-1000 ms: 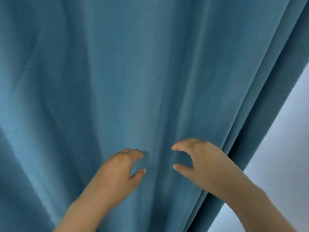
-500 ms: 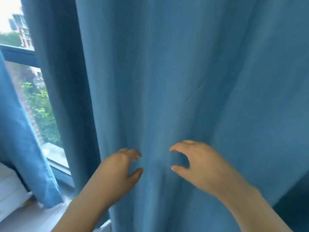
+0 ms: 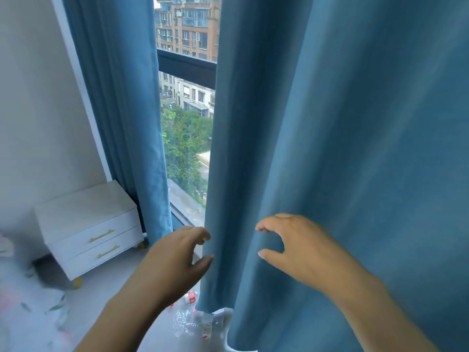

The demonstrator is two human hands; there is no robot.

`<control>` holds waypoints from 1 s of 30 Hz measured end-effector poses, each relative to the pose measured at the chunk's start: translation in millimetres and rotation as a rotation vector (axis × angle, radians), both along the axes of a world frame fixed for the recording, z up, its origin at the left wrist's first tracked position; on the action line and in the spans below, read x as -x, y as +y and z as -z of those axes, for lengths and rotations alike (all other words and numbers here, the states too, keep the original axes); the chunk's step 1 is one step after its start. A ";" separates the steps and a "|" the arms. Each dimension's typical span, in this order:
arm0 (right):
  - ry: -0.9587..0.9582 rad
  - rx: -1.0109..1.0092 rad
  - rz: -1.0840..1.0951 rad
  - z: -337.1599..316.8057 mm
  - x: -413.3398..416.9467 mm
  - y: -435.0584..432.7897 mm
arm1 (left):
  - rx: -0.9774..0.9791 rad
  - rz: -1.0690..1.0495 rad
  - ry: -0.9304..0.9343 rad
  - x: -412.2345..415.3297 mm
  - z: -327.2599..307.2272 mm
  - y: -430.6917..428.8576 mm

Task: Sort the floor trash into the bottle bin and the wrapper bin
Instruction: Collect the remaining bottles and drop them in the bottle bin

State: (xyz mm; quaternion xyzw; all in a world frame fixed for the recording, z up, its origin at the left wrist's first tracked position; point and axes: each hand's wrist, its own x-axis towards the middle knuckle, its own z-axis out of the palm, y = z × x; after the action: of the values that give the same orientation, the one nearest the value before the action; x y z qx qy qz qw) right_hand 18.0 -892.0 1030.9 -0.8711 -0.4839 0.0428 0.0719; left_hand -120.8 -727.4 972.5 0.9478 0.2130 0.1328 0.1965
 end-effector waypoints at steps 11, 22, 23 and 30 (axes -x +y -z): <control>0.042 0.066 -0.236 39.4 -54.6 92.4 | 0.033 -0.217 0.090 -25.5 22.0 62.3; 0.189 0.162 -0.341 99.6 -96.4 161.5 | 0.137 -0.312 0.232 -57.1 65.3 109.7; 0.200 0.172 -0.341 105.6 -98.2 168.0 | 0.142 -0.313 0.244 -59.7 69.5 116.4; 0.239 0.233 -0.298 152.3 -100.5 222.7 | 0.208 -0.243 0.321 -73.3 106.4 179.2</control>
State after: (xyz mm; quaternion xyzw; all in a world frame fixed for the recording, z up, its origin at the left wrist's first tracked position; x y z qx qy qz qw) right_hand 118.5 -669.3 878.5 -0.7811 -0.5871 0.2115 0.0205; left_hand -47.6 -548.3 866.1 0.8987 0.3669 -0.0198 0.2394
